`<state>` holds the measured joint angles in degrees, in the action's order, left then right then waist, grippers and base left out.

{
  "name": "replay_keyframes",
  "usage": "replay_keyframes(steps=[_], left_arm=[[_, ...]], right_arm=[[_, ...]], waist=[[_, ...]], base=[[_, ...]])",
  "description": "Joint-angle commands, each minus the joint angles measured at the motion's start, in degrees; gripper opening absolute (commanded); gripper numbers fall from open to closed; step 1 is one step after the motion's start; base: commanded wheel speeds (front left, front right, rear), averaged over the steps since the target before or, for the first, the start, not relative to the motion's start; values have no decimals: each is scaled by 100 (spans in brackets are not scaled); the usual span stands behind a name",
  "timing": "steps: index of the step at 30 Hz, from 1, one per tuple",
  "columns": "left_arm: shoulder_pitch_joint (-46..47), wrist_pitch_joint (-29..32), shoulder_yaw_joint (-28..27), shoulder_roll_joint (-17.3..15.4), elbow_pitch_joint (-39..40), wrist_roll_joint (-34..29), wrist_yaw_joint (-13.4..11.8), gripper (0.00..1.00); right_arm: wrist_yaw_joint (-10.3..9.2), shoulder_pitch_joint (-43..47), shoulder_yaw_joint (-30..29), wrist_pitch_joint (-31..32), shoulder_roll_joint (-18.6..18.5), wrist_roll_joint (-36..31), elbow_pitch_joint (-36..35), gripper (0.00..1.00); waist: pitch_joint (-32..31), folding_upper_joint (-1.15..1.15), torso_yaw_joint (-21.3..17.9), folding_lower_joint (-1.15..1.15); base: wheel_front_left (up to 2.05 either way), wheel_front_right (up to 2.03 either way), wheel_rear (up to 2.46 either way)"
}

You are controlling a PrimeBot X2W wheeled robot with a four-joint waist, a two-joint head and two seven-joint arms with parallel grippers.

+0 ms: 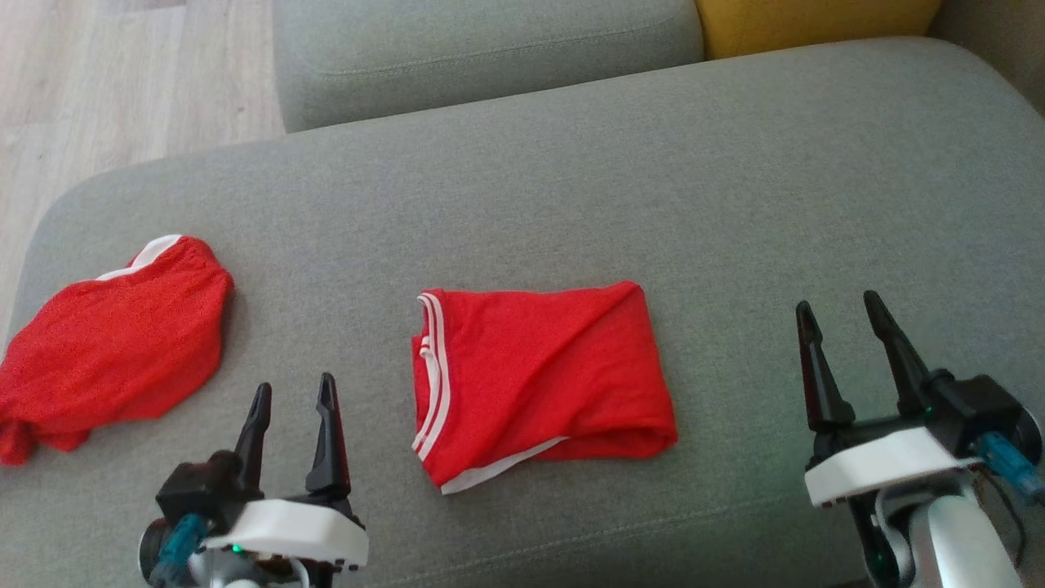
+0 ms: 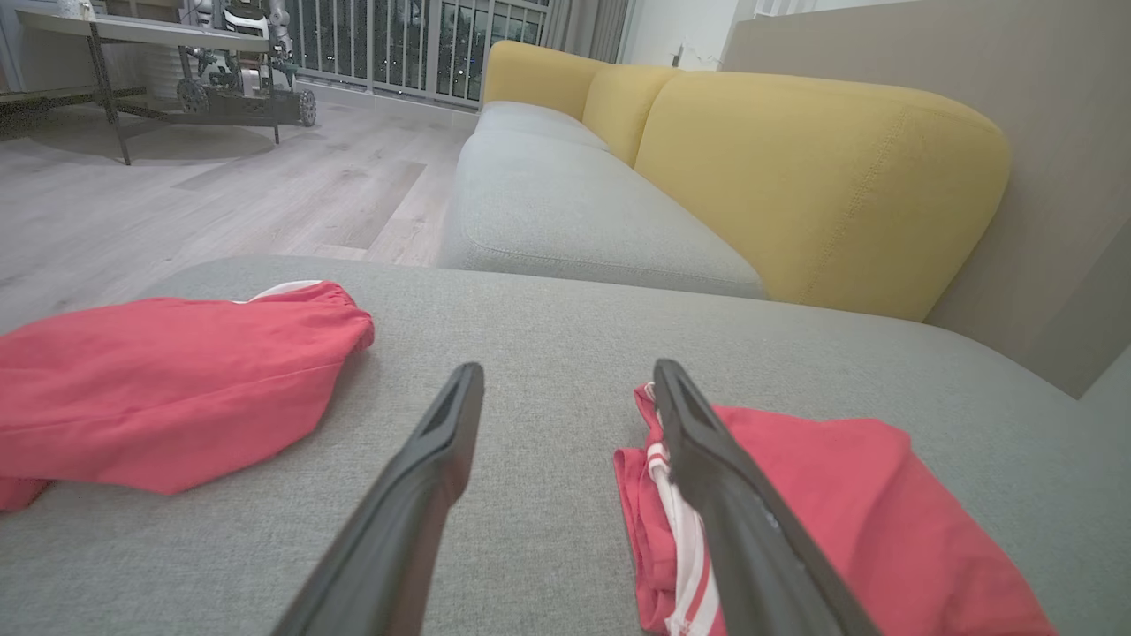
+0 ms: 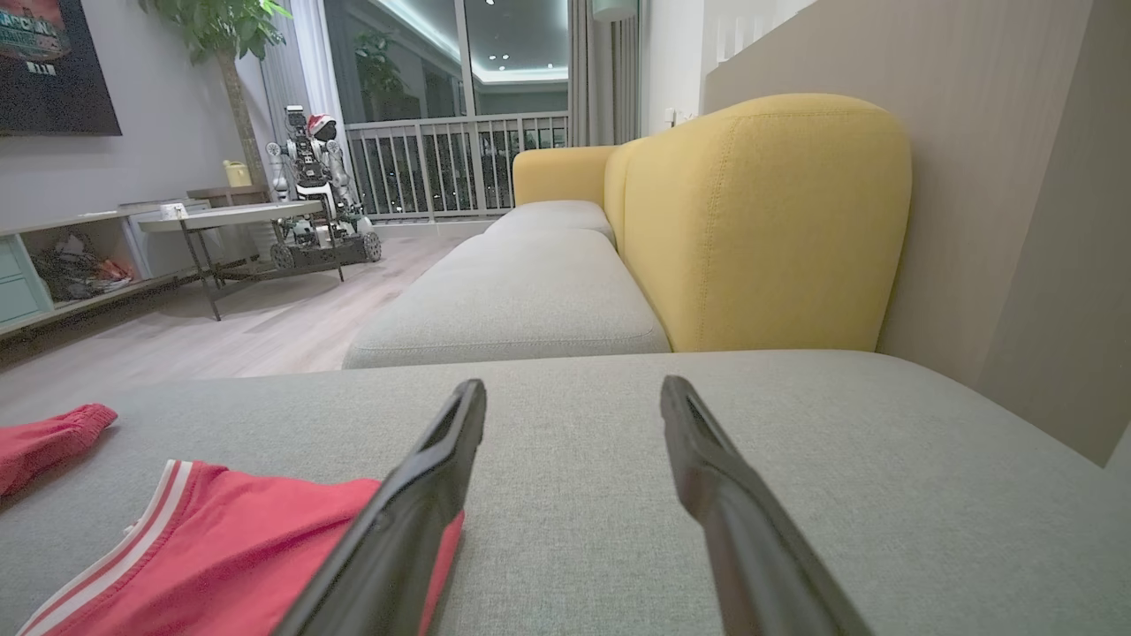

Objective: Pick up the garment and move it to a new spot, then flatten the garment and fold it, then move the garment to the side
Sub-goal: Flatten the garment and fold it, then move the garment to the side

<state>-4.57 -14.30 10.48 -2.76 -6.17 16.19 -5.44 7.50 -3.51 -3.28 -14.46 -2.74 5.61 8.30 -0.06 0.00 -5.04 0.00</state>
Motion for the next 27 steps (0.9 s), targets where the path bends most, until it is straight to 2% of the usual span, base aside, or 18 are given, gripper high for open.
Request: replay_keyframes(steps=[1, 9, 13, 20, 27], left_arm=[[148, -70, -165, -11, 152, -41, 18, 100], [117, -70, -125, -11, 159, -30, -4, 100], [125, -70, -105, -11, 162, -43, 5, 100], [217, -70, -27, -11, 159, -93, 56, 100], [414, -70, 7, -11, 83, -140, 138, 100]], right_arm=[[-1, -52, 156, -53, -15, 14, -223, 100], [-1, -29, 164, -53, -14, -2, -216, 100], [-1, -123, 238, -45, -14, 253, -65, 100], [-1, -534, 448, 524, -14, 1355, 574, 100], [-1, -992, 757, 961, -14, 2310, 1519, 100]], waist=[[-13, 0, 24, 0], [-26, 0, 100, 0], [20, 0, 160, 0], [310, 0, 380, 0], [601, 0, 669, 0]], base=[[0, 0, 0], [0, 0, 0], [0, 0, 0], [0, 0, 0], [0, 0, 0]])
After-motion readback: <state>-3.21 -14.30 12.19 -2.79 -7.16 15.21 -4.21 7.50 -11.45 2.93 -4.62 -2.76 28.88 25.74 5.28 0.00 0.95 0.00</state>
